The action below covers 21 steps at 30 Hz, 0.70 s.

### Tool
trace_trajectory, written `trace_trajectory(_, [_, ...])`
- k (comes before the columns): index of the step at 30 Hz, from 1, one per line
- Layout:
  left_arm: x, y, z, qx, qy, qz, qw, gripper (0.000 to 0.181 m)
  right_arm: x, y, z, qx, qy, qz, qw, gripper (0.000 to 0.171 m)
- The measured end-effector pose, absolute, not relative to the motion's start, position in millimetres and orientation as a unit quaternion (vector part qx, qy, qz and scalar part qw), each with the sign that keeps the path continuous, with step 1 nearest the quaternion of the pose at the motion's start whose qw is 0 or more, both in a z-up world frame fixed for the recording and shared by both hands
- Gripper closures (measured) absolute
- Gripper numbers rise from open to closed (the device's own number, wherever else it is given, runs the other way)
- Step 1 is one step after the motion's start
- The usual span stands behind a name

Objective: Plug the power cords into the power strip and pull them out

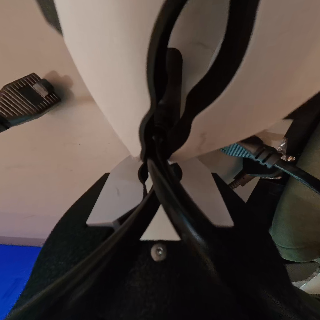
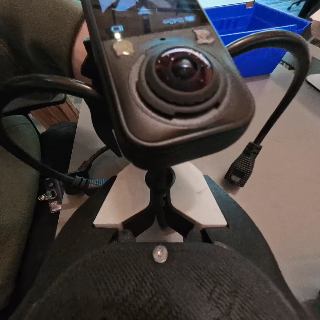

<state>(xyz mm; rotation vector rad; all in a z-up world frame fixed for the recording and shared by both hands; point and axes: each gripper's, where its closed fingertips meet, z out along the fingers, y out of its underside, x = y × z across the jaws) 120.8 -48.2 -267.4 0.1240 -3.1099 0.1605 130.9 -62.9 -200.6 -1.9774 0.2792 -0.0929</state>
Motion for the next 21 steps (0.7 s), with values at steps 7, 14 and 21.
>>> trace_trajectory(7, [119.6, -47.9, -267.3, 0.029, -0.998, 0.048, 0.012, 0.156, 128.2, -63.5, -199.9, -0.829, 0.118, -0.038, 0.545, 0.164])
trace_trajectory(14, [117.5, -47.2, -267.2, 0.024, -0.998, 0.055, 0.016, 0.159, 121.6, -62.0, -198.6, -0.821, 0.114, -0.042, 0.558, 0.164])
trace_trajectory(21, [119.5, -47.6, -267.0, 0.029, -0.998, 0.049, 0.009, 0.156, 130.1, -61.5, -196.9, -0.811, 0.129, -0.035, 0.569, 0.163])
